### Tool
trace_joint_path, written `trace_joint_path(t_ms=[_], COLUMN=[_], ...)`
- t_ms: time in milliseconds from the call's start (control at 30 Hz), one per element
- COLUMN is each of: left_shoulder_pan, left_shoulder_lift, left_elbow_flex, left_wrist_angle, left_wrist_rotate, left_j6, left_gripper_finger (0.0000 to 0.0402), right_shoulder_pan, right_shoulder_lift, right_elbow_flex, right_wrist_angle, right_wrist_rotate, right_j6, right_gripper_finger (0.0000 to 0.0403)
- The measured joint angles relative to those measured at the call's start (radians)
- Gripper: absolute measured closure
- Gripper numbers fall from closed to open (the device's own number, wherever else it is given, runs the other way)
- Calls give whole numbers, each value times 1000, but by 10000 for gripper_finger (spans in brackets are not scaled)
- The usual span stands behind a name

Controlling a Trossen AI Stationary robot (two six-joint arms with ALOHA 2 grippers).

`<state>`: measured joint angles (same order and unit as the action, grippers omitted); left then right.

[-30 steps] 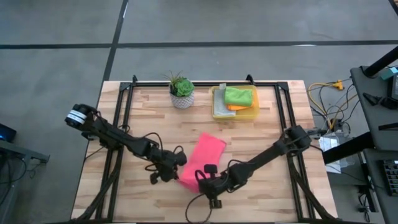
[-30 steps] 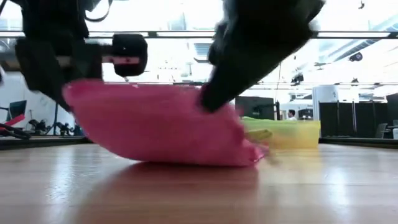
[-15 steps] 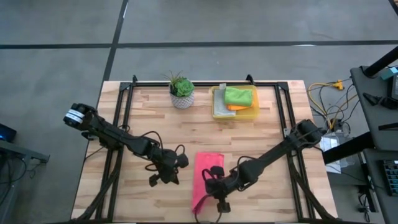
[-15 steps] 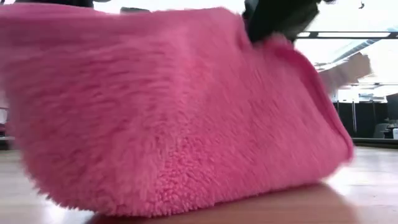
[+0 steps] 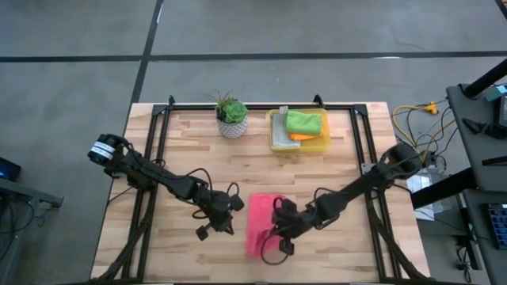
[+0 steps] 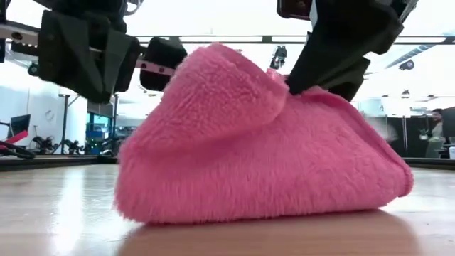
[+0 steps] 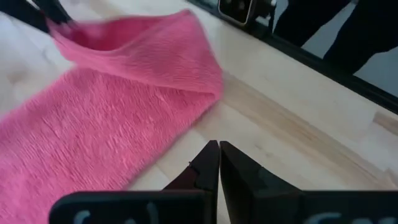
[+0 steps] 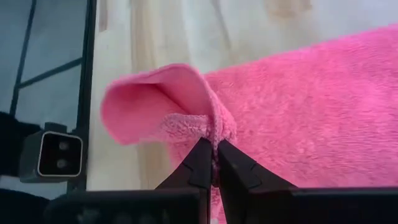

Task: Fold microfiber towels
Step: Fold the pink microfiber cloth

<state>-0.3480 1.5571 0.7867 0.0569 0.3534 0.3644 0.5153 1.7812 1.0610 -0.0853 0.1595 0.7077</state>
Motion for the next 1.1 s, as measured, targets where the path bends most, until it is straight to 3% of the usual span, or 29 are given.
trace_joint_path(t_ms=[667,867,967,1100], left_shoulder_pan=[34,38,42,42], left_shoulder_lift=[7,27,45,93], left_elbow_flex=[-1,-1,3,17], left_wrist_angle=[86,210,245,246], left_wrist_rotate=[-48,-227,-239,-268], left_j6=[-96,-237,-259,-377], left_gripper_finger=[402,401,396,357], right_shoulder_pan=[-160,-181,-183,-182], right_shoulder_lift=[-61,-61,-61,-61], right_elbow_flex=[-133,-135,-135,-140], right_wrist_angle=[-17,-59,-77,-91], right_wrist_rotate=[26,25,26,25], right_j6=[-4,0,8,15], right_gripper_finger=[394,394,394,394])
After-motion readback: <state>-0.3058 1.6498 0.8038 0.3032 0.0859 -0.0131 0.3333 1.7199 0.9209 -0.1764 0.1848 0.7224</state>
